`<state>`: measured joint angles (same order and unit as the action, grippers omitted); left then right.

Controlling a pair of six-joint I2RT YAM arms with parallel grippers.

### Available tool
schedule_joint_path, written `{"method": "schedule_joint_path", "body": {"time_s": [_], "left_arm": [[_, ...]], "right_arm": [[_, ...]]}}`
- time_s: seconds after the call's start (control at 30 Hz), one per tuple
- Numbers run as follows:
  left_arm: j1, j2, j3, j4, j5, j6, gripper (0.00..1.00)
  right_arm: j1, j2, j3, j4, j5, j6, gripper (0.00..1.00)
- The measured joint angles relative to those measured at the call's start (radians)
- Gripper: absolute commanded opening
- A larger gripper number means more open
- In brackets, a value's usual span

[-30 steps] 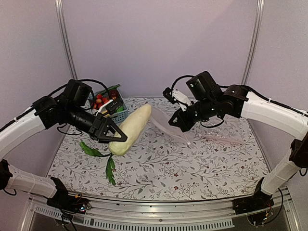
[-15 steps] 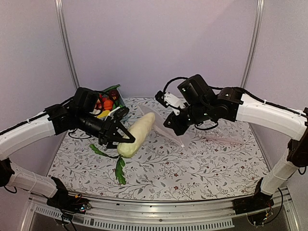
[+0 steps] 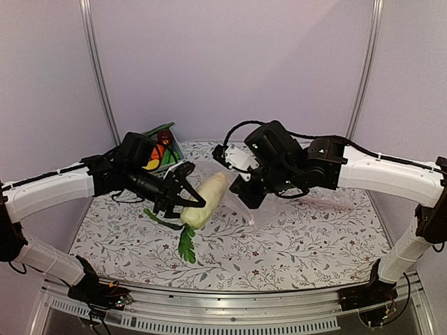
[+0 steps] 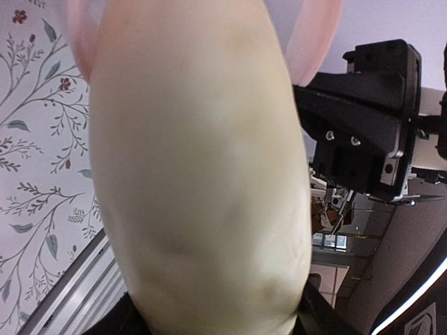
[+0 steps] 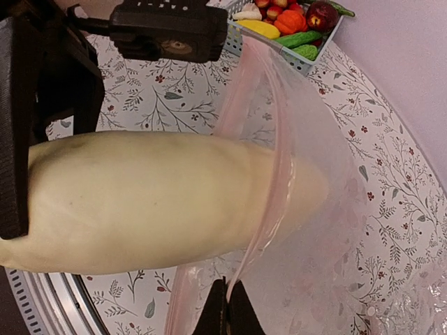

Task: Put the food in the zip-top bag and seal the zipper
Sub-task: Place the fake vegetable in the zipper food storage bag.

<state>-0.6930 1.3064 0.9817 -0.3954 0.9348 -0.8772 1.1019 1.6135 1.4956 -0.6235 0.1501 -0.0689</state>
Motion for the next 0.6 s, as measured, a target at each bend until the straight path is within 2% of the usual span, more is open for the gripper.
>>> {"method": "schedule_joint_path", "body": {"time_s": [0.1,0.33,0.6], "left_arm": [[0.008,0.011,-0.026,0.042,0.0,-0.035,0.4],[0.045,0.023,-0.084,0.172,-0.008,-0.142,0.42],[0.061,0.043,-0.093,0.236,-0.027,-0.185,0.46]], "right_arm": [[0.006,0.0,-0.011,0.012,-0.033,-0.011,0.0],[0.006,0.0,-0.03,0.034,-0.216,-0.026,0.0],[0.006,0.0,-0.072,0.074,-0.371,-0.009,0.0]]}}
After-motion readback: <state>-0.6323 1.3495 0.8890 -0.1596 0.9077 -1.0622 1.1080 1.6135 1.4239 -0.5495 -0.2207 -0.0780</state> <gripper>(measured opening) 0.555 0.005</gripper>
